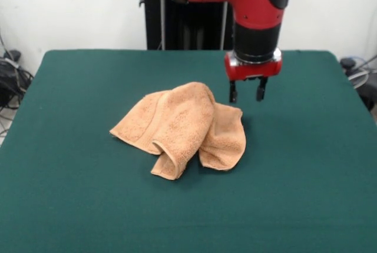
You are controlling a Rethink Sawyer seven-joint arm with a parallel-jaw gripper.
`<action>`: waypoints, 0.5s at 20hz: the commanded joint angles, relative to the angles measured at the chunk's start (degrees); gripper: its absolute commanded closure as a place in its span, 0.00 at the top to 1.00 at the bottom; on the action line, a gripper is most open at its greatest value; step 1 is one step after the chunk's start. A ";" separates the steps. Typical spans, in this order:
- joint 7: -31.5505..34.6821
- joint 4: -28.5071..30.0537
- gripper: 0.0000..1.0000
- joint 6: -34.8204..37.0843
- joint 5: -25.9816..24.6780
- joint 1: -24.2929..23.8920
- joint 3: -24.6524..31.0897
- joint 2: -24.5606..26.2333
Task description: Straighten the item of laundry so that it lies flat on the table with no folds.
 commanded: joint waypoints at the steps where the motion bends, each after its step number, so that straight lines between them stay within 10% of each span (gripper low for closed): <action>1: 10.74 -3.24 1.00 -5.99 1.02 -0.27 -0.55 4.87; 10: 10.58 -2.60 1.00 -9.62 0.94 -0.99 -0.32 7.08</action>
